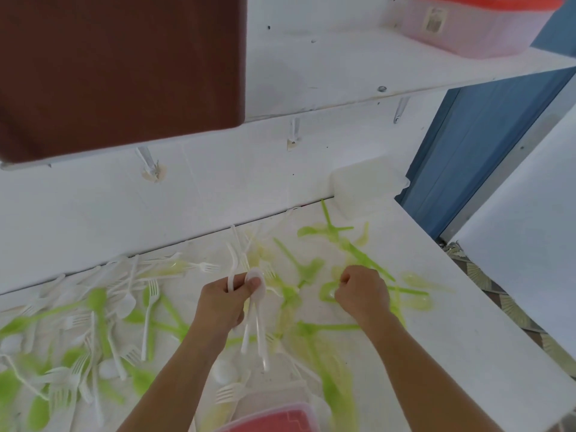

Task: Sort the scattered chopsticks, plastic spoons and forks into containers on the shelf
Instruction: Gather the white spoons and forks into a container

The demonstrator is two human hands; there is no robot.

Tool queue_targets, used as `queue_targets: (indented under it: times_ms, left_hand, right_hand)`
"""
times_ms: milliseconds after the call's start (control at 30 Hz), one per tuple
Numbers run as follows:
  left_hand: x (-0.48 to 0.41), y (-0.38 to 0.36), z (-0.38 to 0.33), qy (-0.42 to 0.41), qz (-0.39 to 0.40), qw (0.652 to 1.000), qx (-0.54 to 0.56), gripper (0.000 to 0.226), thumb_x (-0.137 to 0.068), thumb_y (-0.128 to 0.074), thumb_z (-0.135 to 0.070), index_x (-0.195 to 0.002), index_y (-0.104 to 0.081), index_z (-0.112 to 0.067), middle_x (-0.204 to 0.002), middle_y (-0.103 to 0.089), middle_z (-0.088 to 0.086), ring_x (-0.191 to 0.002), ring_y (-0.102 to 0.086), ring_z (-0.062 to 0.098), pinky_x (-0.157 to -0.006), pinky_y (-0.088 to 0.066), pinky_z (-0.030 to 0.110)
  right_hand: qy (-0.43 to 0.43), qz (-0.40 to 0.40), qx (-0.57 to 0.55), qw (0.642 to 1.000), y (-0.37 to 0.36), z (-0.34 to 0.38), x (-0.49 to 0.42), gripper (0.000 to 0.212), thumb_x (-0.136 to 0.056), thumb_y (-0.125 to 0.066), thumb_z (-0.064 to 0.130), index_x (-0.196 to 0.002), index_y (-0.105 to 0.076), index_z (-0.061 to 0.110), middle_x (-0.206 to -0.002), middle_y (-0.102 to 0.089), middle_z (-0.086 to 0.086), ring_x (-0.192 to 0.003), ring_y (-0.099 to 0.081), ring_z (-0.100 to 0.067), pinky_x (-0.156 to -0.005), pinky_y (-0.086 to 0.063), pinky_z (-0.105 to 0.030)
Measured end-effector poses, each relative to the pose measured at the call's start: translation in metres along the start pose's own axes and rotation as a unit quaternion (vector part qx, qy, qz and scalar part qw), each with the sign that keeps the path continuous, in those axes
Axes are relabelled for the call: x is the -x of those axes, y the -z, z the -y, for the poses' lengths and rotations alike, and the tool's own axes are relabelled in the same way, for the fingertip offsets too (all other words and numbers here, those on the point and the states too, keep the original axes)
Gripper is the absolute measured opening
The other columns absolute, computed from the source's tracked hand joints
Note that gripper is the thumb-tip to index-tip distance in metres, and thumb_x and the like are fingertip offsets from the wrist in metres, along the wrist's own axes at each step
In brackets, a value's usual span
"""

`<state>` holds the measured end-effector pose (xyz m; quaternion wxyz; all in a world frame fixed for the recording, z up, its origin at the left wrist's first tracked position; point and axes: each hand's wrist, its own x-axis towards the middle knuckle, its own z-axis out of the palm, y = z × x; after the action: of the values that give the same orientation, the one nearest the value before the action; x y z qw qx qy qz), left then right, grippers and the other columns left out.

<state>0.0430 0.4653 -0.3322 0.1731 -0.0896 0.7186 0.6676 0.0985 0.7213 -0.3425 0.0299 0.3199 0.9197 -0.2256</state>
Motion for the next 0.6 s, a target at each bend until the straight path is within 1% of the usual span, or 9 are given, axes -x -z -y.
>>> queue_targets:
  times_ms: [33,100,167,233,333,400,500,533,600]
  left_hand:
    - [-0.003,0.000,0.000,0.001,-0.002,1.000,0.003,0.006,-0.091,-0.079,-0.020,-0.093,-0.083,-0.015,-0.050,-0.042,-0.004,-0.045,-0.029,0.017,-0.048,-0.025,0.028]
    - [-0.009,-0.002,-0.001,0.005,-0.002,1.000,0.011,0.007,-0.091,-0.079,-0.018,-0.094,-0.082,-0.013,-0.050,-0.040,-0.003,-0.045,-0.029,0.017,-0.047,-0.026,0.027]
    - [-0.016,-0.006,-0.001,0.008,0.001,1.000,0.024,0.008,-0.090,-0.079,-0.016,-0.094,-0.082,-0.011,-0.052,-0.037,-0.001,-0.046,-0.027,0.017,-0.046,-0.025,0.028]
    - [-0.023,-0.010,-0.002,0.010,0.004,0.999,0.031,0.008,-0.090,-0.080,-0.015,-0.095,-0.082,-0.009,-0.053,-0.036,0.000,-0.046,-0.026,0.017,-0.046,-0.024,0.027]
    - [-0.032,-0.015,-0.007,0.007,0.013,1.000,0.027,0.011,-0.090,-0.080,-0.017,-0.097,-0.081,-0.008,-0.053,-0.038,-0.001,-0.046,-0.028,0.017,-0.046,-0.025,0.027]
    - [-0.036,-0.018,-0.012,0.009,0.016,1.000,0.025,0.011,-0.090,-0.079,-0.016,-0.098,-0.081,-0.008,-0.053,-0.038,-0.001,-0.047,-0.027,0.016,-0.046,-0.025,0.027]
    - [-0.040,-0.024,-0.022,0.017,0.022,0.999,0.018,0.009,-0.091,-0.079,-0.015,-0.098,-0.081,-0.008,-0.053,-0.037,-0.002,-0.046,-0.025,0.015,-0.047,-0.023,0.026]
    - [-0.041,-0.027,-0.026,0.018,0.019,1.000,0.013,0.009,-0.091,-0.078,-0.014,-0.097,-0.080,-0.008,-0.051,-0.038,-0.004,-0.045,-0.025,0.015,-0.047,-0.023,0.027]
    - [-0.042,-0.031,-0.032,0.016,0.014,1.000,0.006,0.010,-0.090,-0.079,-0.013,-0.096,-0.079,-0.005,-0.049,-0.039,-0.005,-0.044,-0.026,0.015,-0.047,-0.022,0.027]
  right_hand:
    - [0.000,0.018,0.060,0.998,0.000,-0.005,-0.005,0.019,-0.089,-0.065,0.025,-0.106,-0.073,0.024,-0.109,-0.071,-0.001,-0.108,-0.068,-0.024,-0.083,-0.053,-0.027]
    - [0.029,0.045,0.125,0.991,-0.005,-0.006,-0.012,0.028,-0.096,-0.062,0.039,-0.117,-0.070,0.022,-0.120,-0.068,-0.001,-0.117,-0.064,-0.024,-0.090,-0.053,-0.030]
    - [0.045,0.040,0.142,0.988,-0.009,-0.003,-0.017,0.033,-0.096,-0.062,0.046,-0.117,-0.069,0.022,-0.120,-0.068,-0.001,-0.117,-0.063,-0.023,-0.089,-0.052,-0.029]
    - [0.045,0.033,0.142,0.988,-0.012,0.001,-0.020,0.032,-0.093,-0.063,0.046,-0.115,-0.068,0.023,-0.116,-0.069,-0.001,-0.115,-0.065,-0.024,-0.086,-0.051,-0.029]
    - [0.082,0.032,0.159,0.983,-0.016,0.007,-0.019,0.031,-0.093,-0.061,0.043,-0.116,-0.066,0.022,-0.119,-0.064,0.000,-0.117,-0.062,-0.023,-0.088,-0.050,-0.030]
    - [0.103,0.042,0.171,0.979,-0.019,0.013,-0.017,0.035,-0.095,-0.060,0.044,-0.120,-0.064,0.020,-0.122,-0.060,0.000,-0.120,-0.059,-0.023,-0.091,-0.051,-0.032]
    - [0.109,0.068,0.194,0.973,-0.020,0.022,-0.015,0.043,-0.097,-0.059,0.048,-0.126,-0.061,0.017,-0.126,-0.056,-0.002,-0.124,-0.056,-0.023,-0.093,-0.049,-0.033]
    - [0.108,0.074,0.198,0.971,-0.020,0.024,-0.015,0.042,-0.097,-0.060,0.046,-0.126,-0.060,0.017,-0.127,-0.056,-0.002,-0.124,-0.057,-0.023,-0.092,-0.049,-0.033]
    - [0.105,0.075,0.203,0.971,-0.018,0.029,-0.013,0.037,-0.093,-0.063,0.036,-0.124,-0.060,0.017,-0.125,-0.056,-0.002,-0.121,-0.060,-0.023,-0.090,-0.050,-0.032]
